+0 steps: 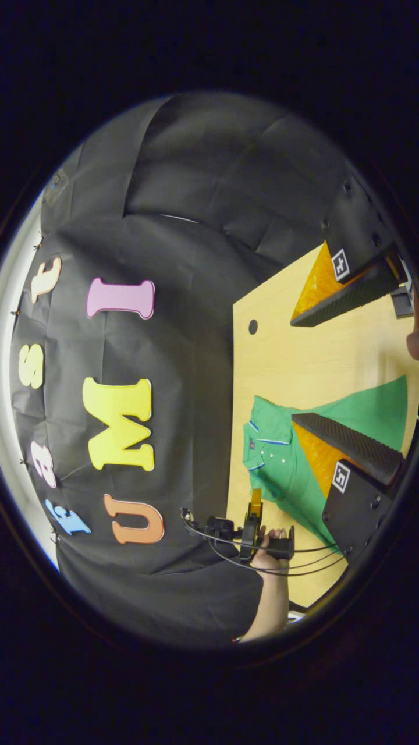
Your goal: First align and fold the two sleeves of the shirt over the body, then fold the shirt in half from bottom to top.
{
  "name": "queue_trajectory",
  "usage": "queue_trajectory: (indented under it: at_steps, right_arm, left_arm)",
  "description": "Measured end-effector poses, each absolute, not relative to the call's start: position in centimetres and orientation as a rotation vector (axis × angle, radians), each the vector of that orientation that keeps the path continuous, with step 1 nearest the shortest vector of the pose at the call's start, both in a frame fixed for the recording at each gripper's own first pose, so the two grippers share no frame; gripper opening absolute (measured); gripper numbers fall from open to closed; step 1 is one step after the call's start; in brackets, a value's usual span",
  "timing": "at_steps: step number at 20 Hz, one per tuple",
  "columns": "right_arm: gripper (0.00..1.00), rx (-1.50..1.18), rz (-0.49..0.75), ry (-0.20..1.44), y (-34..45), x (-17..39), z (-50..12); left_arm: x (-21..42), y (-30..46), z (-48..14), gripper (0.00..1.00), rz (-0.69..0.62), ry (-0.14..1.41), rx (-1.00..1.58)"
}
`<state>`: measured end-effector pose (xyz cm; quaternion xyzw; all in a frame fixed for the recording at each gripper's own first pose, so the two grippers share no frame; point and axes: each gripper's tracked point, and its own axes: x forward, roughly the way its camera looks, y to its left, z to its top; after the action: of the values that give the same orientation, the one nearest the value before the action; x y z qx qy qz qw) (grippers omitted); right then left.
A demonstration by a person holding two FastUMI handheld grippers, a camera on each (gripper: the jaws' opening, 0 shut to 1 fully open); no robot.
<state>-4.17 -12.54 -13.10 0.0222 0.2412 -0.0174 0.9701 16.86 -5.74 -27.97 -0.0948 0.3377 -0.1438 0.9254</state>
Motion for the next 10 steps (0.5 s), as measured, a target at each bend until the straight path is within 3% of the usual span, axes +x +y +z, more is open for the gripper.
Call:
queue_trajectory:
  at_steps: [1, 2, 5, 10]
  right_arm:
    - [0.94, 0.053, -0.034, 0.490, -12.4, -4.2, -13.2]
    - [0.95, 0.059, -0.029, 0.493, -12.2, -4.2, -13.3]
    - [0.96, 0.049, 0.001, 0.487, -11.4, -3.8, -13.3]
    - [0.95, 0.049, 0.065, 0.486, -10.1, -2.3, -13.8]
  left_arm:
    - [16.7, -6.2, -28.1, 0.17, -0.297, 0.686, -0.192]
    - [16.2, -6.6, -28.0, 0.31, -0.294, 0.687, -0.195]
    - [14.8, -5.6, -27.5, 1.00, -0.239, 0.677, -0.156]
    - [10.7, -3.9, -24.7, 1.00, -0.200, 0.640, -0.117]
